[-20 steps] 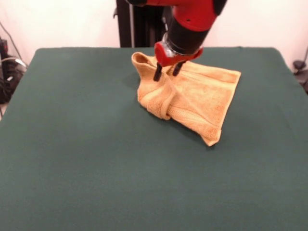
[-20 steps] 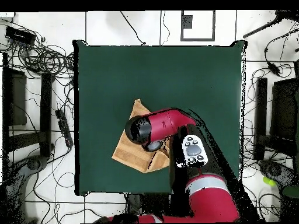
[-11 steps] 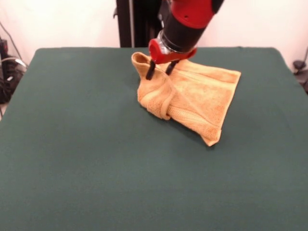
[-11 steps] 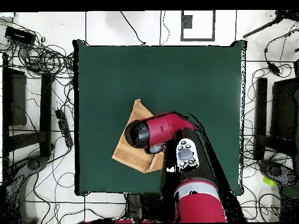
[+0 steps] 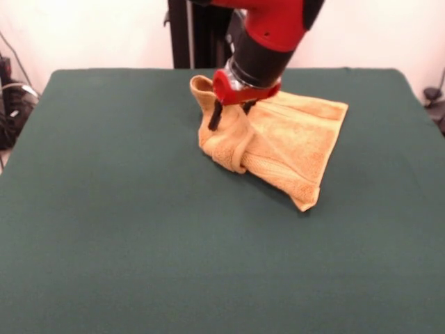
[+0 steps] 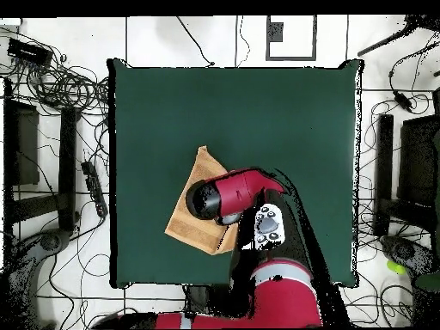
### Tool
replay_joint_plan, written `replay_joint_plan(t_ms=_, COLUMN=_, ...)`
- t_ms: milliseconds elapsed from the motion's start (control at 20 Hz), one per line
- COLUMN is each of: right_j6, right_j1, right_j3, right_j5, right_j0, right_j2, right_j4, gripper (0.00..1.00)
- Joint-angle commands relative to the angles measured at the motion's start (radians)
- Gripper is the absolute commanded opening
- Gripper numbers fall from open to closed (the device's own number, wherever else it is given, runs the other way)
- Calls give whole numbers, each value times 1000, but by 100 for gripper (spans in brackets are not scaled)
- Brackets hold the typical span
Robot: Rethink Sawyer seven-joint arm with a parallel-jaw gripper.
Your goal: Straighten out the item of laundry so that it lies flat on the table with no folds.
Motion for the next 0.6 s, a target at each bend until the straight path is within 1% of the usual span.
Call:
replay_joint_plan(t_ms=50, right_j6=298, right_j1=123, right_j3=-29, right_j5=-118, right_j0=17, right_j2=18, right_j4=86, gripper=100)
replay_joint_plan(t_ms=250, right_j6=293, right_j1=131, right_j3=-25, right_j5=-176, right_j0=16, right_j2=13, right_j4=101, gripper=100)
replay_joint_plan(t_ms=300, right_j6=271, right_j1=132, right_j3=-17, right_j5=-196, right_j0=13, right_j2=16, right_j4=99, gripper=0)
replay_joint_plan(t_ms=450, right_j6=292, right_j1=132, right_j3=-8, right_j5=-218, right_j0=5, right_j2=20, right_j4=118, gripper=0)
replay_joint_plan(t_ms=500, right_j6=287, right_j1=113, right_j3=19, right_j5=-231, right_j0=0, right_j2=19, right_j4=117, gripper=0)
replay_joint_plan(t_ms=550, right_j6=272, right_j1=104, right_j3=21, right_j5=-247, right_j0=0, right_j2=21, right_j4=106, gripper=0)
replay_joint_plan(t_ms=600, right_j6=256, right_j1=113, right_j3=-5, right_j5=-235, right_j0=-4, right_j2=30, right_j4=110, gripper=0)
